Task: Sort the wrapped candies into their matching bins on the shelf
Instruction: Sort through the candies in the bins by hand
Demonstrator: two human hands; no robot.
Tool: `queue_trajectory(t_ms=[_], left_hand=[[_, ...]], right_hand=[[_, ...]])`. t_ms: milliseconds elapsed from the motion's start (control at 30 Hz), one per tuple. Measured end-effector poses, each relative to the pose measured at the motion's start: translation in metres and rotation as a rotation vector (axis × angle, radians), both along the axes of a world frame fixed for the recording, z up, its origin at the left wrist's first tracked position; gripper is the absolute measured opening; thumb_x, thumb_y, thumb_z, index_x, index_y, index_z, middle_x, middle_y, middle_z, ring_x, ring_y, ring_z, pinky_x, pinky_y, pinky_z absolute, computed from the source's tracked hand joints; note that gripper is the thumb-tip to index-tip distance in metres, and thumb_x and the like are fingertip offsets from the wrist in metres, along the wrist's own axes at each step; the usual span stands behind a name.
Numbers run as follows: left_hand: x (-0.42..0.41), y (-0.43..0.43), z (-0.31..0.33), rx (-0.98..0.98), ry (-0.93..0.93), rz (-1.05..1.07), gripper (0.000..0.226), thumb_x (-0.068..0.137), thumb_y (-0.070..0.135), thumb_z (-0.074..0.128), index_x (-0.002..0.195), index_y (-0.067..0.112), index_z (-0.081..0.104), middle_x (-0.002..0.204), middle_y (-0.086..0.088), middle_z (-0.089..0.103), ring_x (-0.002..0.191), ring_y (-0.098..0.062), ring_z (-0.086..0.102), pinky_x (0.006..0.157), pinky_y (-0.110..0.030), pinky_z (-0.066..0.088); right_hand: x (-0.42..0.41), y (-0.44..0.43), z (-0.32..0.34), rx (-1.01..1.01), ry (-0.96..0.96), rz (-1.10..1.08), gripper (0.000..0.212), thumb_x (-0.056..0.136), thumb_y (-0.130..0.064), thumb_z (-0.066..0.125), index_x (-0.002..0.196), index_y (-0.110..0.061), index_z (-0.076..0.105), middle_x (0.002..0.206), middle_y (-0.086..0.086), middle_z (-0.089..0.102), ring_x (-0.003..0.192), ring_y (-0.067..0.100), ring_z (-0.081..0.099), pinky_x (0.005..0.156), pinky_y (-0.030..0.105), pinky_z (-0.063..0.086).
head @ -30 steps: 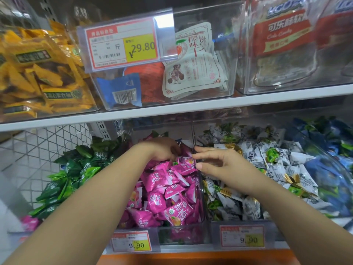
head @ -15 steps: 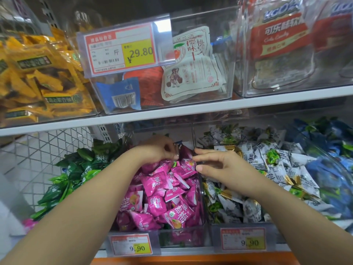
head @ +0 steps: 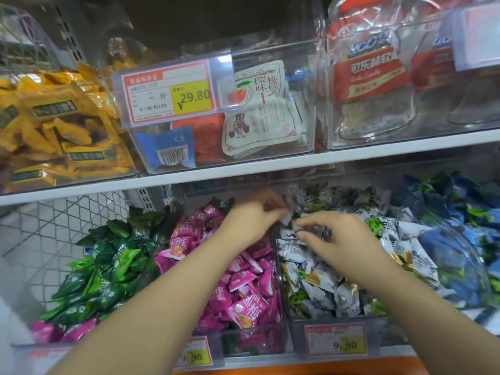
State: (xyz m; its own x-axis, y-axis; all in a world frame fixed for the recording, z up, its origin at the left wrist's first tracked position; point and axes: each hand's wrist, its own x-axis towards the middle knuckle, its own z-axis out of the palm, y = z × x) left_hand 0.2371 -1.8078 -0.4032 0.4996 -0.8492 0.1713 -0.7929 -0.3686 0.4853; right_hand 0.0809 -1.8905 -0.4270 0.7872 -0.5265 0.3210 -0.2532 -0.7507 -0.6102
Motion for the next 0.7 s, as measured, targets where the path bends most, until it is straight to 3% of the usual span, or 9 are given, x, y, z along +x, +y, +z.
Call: queue_trajectory(t_ms=[67,167,267,367,500,633,700], left_hand=[[-0.007,-0.001,-0.005,0.153,-0.124,-0.079,0.016,0.094,0.043,0.05,0.103,0.033,0.059,0.104,0.004,0.066,0.079,-0.013,0.059,0.069,-0.027,0.047],[-0.009,0.001,-0.004,0.215,-0.156,-0.148,0.024,0.097,0.041,0.045,0.111,0.031,0.063,0.113,0.008,0.065,0.101,-0.013,0.058,0.087,-0.032,0.047],[-0.008,0.009,0.001,0.198,-0.121,-0.154,0.024,0.097,0.038,0.045,0.113,0.033,0.063,0.106,0.015,0.063,0.092,-0.006,0.056,0.082,-0.027,0.044],[-0.006,0.024,0.002,0.131,-0.07,-0.132,0.024,0.097,0.036,0.047,0.116,0.036,0.062,0.113,0.019,0.06,0.09,-0.003,0.053,0.084,-0.027,0.042],[-0.003,0.043,0.0,0.183,-0.033,-0.145,0.026,0.095,0.04,0.05,0.119,0.039,0.059,0.136,0.019,0.05,0.12,-0.005,0.049,0.108,-0.045,0.033],[-0.01,0.059,0.0,0.186,-0.043,-0.149,0.03,0.096,0.04,0.048,0.126,0.041,0.055,0.144,0.022,0.039,0.125,-0.001,0.043,0.115,-0.052,0.017],[-0.012,0.07,0.002,0.113,-0.008,-0.143,0.029,0.096,0.038,0.048,0.124,0.042,0.055,0.139,0.025,0.042,0.126,0.001,0.04,0.115,-0.051,0.019]], right_hand=[[-0.006,-0.008,-0.001,-0.103,0.004,-0.066,0.03,0.088,-0.033,0.062,0.118,-0.031,0.064,0.117,-0.014,0.063,0.11,0.01,0.053,0.096,0.025,0.039],[-0.007,-0.013,-0.004,-0.211,0.115,-0.111,0.043,0.09,-0.041,0.056,0.132,-0.035,0.051,0.133,-0.009,0.052,0.125,0.016,0.038,0.107,0.033,0.025],[0.001,-0.017,-0.007,-0.317,0.265,-0.113,0.051,0.092,-0.055,0.044,0.14,-0.045,0.033,0.152,-0.012,0.028,0.139,0.017,0.018,0.114,0.041,0.008],[0.016,-0.026,-0.007,-0.379,0.452,-0.104,0.056,0.087,-0.069,0.035,0.14,-0.052,0.027,0.159,-0.01,0.004,0.145,0.025,0.004,0.115,0.056,0.006],[0.028,-0.043,0.001,-0.333,0.601,-0.171,0.07,0.076,-0.083,0.028,0.14,-0.054,0.024,0.158,-0.011,-0.005,0.144,0.03,0.006,0.113,0.059,0.007],[0.024,-0.056,0.008,-0.258,0.663,-0.261,0.093,0.061,-0.095,0.023,0.143,-0.051,0.02,0.159,-0.008,-0.002,0.145,0.028,0.005,0.113,0.06,0.003],[0.023,-0.058,0.012,-0.241,0.699,-0.26,0.098,0.056,-0.098,0.023,0.142,-0.05,0.024,0.159,-0.006,0.001,0.145,0.029,0.007,0.113,0.06,0.004]])
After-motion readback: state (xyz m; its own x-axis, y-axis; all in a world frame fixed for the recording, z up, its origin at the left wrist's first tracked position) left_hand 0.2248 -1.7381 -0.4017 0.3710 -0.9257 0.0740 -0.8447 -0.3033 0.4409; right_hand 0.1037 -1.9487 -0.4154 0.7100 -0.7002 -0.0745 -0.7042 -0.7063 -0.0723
